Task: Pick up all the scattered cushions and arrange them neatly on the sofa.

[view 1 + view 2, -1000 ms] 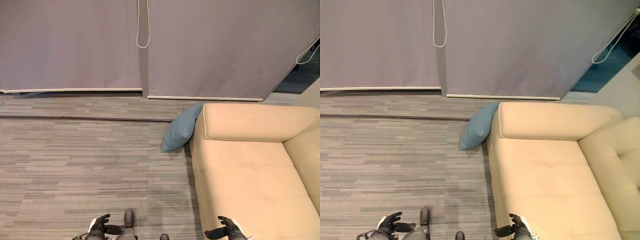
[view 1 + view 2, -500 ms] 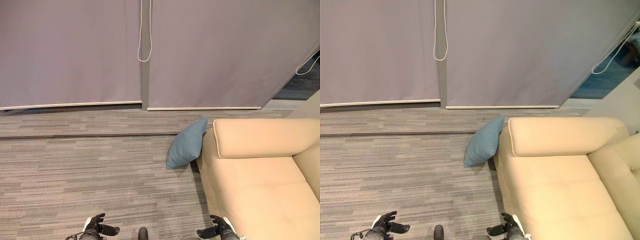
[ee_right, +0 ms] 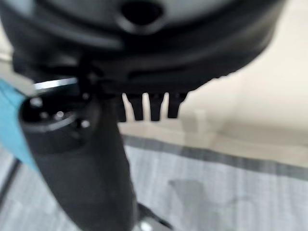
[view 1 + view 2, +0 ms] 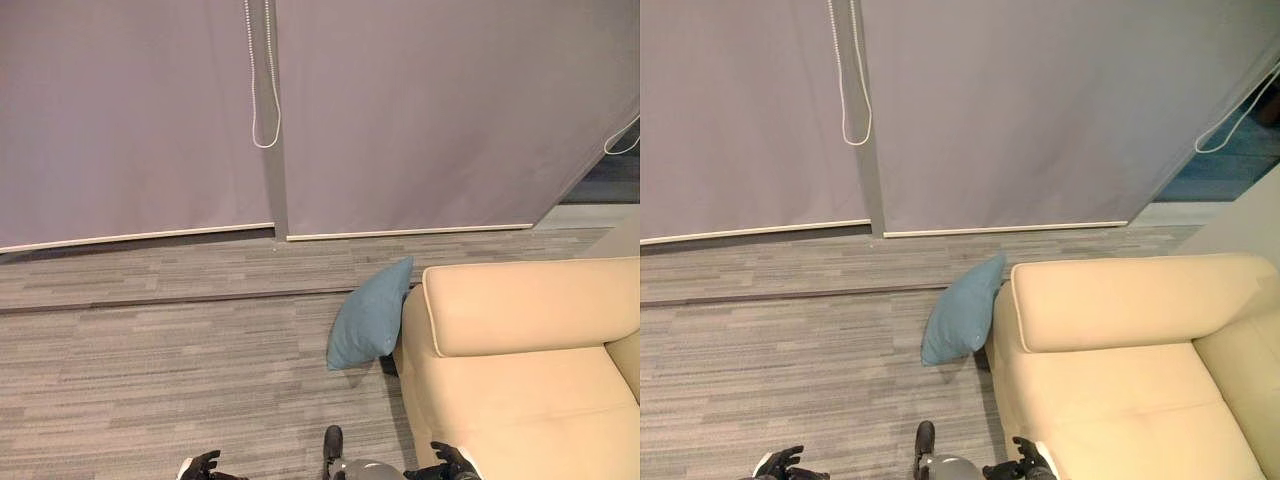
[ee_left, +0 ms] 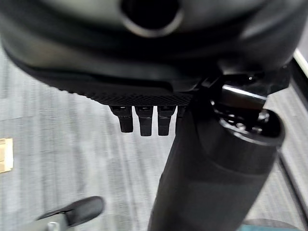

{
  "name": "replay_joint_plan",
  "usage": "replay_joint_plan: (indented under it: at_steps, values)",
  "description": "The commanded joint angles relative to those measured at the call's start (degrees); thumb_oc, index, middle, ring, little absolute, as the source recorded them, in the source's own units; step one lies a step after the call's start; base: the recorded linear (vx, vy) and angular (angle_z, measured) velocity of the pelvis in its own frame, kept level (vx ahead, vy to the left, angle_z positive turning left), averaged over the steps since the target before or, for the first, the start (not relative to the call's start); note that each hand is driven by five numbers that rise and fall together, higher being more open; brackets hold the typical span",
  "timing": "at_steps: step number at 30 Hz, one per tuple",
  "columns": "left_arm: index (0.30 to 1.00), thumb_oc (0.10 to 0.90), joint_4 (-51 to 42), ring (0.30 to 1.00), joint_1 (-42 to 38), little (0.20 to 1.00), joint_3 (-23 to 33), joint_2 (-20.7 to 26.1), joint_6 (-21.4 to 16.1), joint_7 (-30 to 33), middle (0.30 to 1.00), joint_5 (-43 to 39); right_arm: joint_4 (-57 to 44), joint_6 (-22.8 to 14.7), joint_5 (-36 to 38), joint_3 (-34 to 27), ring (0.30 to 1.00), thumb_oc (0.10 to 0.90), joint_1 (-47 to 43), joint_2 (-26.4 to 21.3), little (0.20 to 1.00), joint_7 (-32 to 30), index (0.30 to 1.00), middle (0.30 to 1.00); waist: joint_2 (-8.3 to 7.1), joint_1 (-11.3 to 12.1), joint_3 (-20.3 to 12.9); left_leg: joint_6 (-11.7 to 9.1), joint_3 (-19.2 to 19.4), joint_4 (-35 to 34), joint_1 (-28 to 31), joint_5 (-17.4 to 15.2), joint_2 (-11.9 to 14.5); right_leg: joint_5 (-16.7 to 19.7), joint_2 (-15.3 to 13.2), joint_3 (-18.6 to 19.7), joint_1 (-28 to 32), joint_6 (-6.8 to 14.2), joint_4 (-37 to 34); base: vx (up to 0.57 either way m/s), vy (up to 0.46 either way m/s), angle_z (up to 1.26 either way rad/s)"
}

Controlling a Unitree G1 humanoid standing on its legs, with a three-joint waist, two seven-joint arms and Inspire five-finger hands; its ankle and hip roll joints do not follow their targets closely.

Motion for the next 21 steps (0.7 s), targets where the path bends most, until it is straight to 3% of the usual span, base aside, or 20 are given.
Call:
replay_joint_plan:
  at_steps: [1, 4, 7, 8, 9, 10, 11, 14, 21]
  values:
    - [0.900, 0.800, -2.18, 0.900, -0.82, 0.900, -0.24, 2.72, -1.16, 0.70, 0.900, 1.03, 0.37, -1.71, 0.62, 0.39, 0.900, 0.800, -1.99, -2.71, 0.900, -1.69, 0.900, 0.900, -2.88, -0.33, -0.15, -0.85, 3.88, 13.40, -8.33, 3.76, -1.52, -5.53, -2.10, 5.42, 0.74, 5.41, 4.37, 0.13, -0.072, -0.12]
    - [0.900, 0.800, -2.28, 0.900, -0.54, 0.900, -0.36, 2.49, -0.96, 0.76, 0.900, 0.54, 0.73, -1.30, 0.82, 0.51, 0.900, 0.800, -2.01, -3.02, 0.900, -1.53, 0.900, 0.900, -4.07, 0.71, 0.10, 0.66, 4.75, 15.46, -12.54, 1.90, -0.56, -6.57, -2.75, 6.80, 2.58, 5.19, 3.83, 0.16, -0.027, -0.32]
    - [0.900, 0.800, -2.32, 0.900, -0.37, 0.900, -0.63, 2.25, -0.97, 0.58, 0.900, 0.33, 0.94, -1.24, 0.45, 0.71, 0.900, 0.800, -2.19, -3.44, 0.900, -1.83, 0.900, 0.900, -4.57, 1.71, 0.08, 2.06, 3.95, 7.54, -14.01, -1.58, -1.01, -7.92, -3.03, 8.37, 4.30, 6.06, 3.15, 0.20, 0.059, -0.21]
    - [0.900, 0.800, -2.05, 0.900, -0.30, 0.900, -0.47, 2.14, -1.08, 0.55, 0.900, -0.04, 1.15, -1.19, 0.41, 0.46, 0.900, 0.800, -2.55, -3.65, 0.900, -2.11, 0.900, 0.900, -4.09, 2.38, 0.14, 1.41, 2.03, 0.77, -15.28, 1.10, -0.61, -8.79, -2.67, 9.45, 5.28, 6.36, 3.05, 0.16, 0.093, -0.46]
    - [0.900, 0.800, -2.05, 0.900, -0.30, 0.900, -0.47, 2.14, -1.08, 0.55, 0.900, -0.04, 1.15, -1.19, 0.41, 0.46, 0.900, 0.800, -2.55, -3.65, 0.900, -2.11, 0.900, 0.900, -4.10, 2.39, 0.17, 1.41, 2.04, 0.74, -15.22, 1.11, -0.62, -8.79, -2.68, 9.46, 5.32, 6.36, 3.04, 0.22, 0.135, -0.54]
    - [0.900, 0.800, -1.80, 0.900, -0.32, 0.900, -0.46, 1.96, -1.29, 0.55, 0.900, -0.59, 1.39, -1.23, 0.40, 0.56, 0.900, 0.800, -2.77, -3.68, 0.900, -2.29, 0.900, 0.900, -3.57, 3.18, 0.41, 0.62, -0.30, -3.29, -17.13, 5.08, 0.09, -9.67, -2.14, 10.42, 6.46, 6.37, 3.13, 0.17, 0.106, -0.49]
    - [0.900, 0.800, -1.80, 0.900, -0.50, 0.900, -0.72, 1.97, -1.48, 0.63, 0.900, -0.86, 1.55, -1.23, 0.45, 0.57, 0.900, 0.800, -2.80, -3.72, 0.900, -2.49, 0.900, 0.900, -3.39, 3.48, 0.63, 0.32, -0.94, -4.00, -18.45, 6.73, 0.42, -10.11, -1.99, 10.79, 7.01, 6.33, 3.36, 0.23, 0.152, -0.38]
    - [0.900, 0.800, -1.22, 0.900, -0.48, 0.900, -0.90, 2.10, -1.14, 0.58, 0.900, 0.08, 2.26, -1.00, 0.14, 0.24, 0.900, 0.800, -2.70, -3.05, 0.900, -2.30, 0.900, 0.900, -2.73, 3.11, -0.42, 1.13, -0.57, -8.04, -15.27, 6.72, 0.37, -10.95, -2.59, 11.53, 7.20, 6.87, 5.40, 0.18, 0.181, -0.46]
    - [0.900, 0.800, -1.00, 0.900, -0.37, 0.900, 0.00, 2.68, -1.03, 0.76, 0.900, 0.09, 2.41, -0.75, 0.20, 0.14, 0.900, 0.800, -3.53, -1.91, 0.900, -1.88, 0.900, 0.900, -2.38, 3.70, -1.17, 3.88, 0.73, -8.69, -12.27, 4.46, -1.47, -9.43, -4.59, 13.52, 5.06, 9.15, 12.36, 0.14, 0.168, -0.33]
